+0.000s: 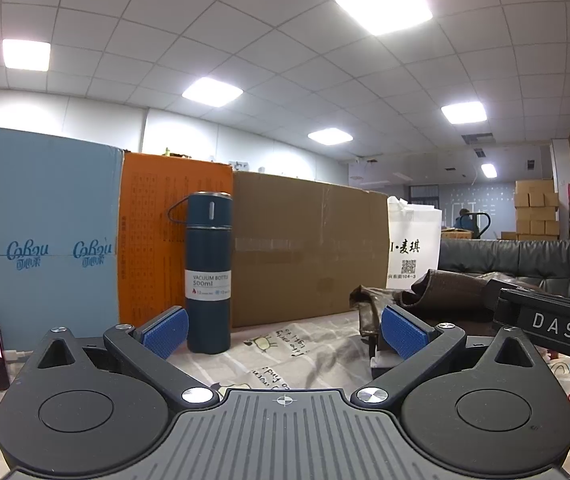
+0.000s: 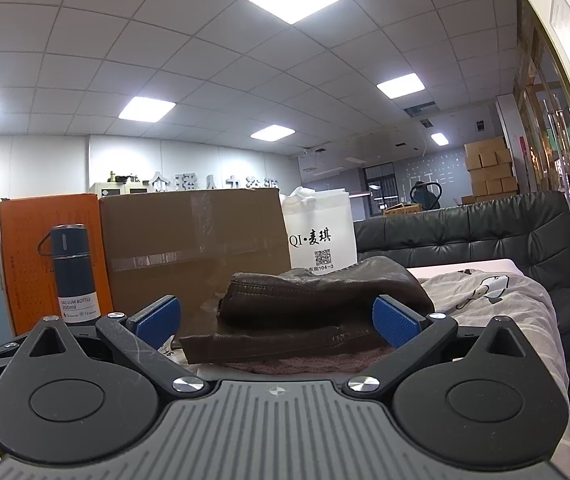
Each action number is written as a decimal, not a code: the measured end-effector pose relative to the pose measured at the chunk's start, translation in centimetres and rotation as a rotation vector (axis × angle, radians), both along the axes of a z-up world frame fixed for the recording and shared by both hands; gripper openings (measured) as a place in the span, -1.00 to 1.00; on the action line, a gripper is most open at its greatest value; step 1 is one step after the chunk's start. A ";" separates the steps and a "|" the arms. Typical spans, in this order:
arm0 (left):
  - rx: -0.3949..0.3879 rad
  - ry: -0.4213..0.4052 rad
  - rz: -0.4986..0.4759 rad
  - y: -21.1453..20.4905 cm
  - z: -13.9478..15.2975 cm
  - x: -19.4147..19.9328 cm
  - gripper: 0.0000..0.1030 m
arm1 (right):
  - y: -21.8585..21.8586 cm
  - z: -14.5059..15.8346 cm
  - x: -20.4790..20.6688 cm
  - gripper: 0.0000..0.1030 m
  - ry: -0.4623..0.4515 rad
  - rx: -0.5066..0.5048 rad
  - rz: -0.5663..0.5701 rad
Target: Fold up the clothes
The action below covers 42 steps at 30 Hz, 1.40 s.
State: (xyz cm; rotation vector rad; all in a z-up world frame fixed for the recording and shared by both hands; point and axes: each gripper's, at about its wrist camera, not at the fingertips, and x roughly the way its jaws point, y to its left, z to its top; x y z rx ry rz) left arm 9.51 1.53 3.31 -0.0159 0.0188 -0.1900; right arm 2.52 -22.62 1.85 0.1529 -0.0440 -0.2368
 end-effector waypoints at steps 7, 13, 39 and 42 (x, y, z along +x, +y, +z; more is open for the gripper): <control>-0.002 0.003 -0.001 0.0 0.0 0.1 1.00 | -0.1 -0.1 0.1 1.00 -0.002 0.006 0.003; -0.002 0.004 0.000 0.0 0.0 0.1 1.00 | -0.2 -0.2 0.0 1.00 -0.004 0.011 0.004; -0.004 0.013 -0.004 0.2 -0.1 0.1 1.00 | -0.3 -0.3 0.1 1.00 -0.001 0.015 0.006; -0.004 0.013 -0.004 0.2 -0.1 0.1 1.00 | -0.3 -0.3 0.1 1.00 -0.001 0.016 0.006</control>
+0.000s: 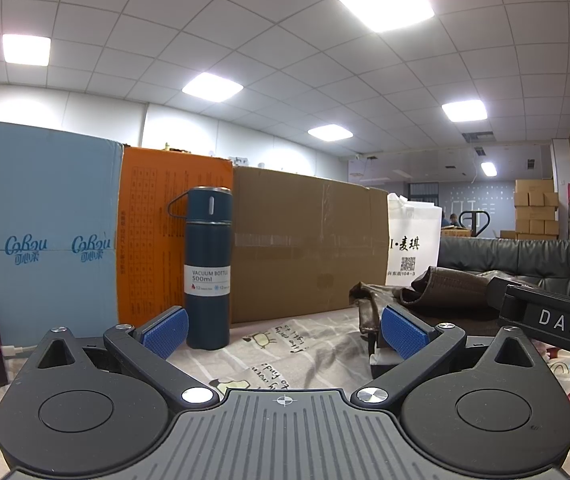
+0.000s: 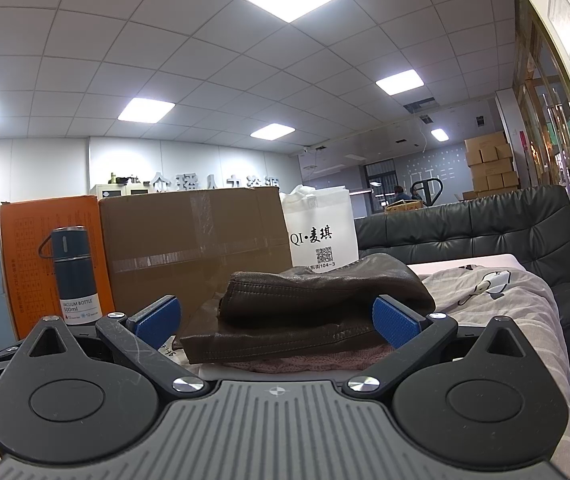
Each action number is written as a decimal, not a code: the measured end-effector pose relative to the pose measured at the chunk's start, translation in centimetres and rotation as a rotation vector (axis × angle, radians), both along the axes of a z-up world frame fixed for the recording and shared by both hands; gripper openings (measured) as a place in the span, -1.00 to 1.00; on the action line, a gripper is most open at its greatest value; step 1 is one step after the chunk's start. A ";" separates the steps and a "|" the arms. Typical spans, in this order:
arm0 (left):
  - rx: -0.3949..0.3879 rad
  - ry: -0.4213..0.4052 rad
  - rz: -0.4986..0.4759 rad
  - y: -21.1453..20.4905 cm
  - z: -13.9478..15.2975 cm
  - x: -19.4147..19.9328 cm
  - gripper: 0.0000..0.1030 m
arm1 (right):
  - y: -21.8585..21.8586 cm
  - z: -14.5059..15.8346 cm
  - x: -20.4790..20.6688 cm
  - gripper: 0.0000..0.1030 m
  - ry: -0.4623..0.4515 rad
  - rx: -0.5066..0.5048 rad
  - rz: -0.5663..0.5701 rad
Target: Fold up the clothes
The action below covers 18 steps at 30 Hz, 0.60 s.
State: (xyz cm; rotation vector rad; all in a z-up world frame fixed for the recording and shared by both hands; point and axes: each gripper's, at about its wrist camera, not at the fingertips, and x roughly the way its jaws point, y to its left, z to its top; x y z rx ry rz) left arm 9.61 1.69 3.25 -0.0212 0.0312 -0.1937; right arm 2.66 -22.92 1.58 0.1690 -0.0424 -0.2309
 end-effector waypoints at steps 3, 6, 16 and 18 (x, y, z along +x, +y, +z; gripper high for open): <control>0.000 0.000 0.000 0.0 0.0 0.0 1.00 | 0.0 0.0 0.0 1.00 0.000 0.001 0.000; 0.000 0.001 0.000 0.0 0.0 0.0 1.00 | 0.0 0.0 0.0 1.00 0.000 0.003 0.000; -0.002 0.003 0.000 0.0 -0.1 0.0 1.00 | -0.1 0.0 0.1 1.00 0.000 0.006 -0.001; -0.002 0.003 0.000 0.0 -0.1 0.0 1.00 | -0.1 0.0 0.1 1.00 -0.001 0.007 -0.001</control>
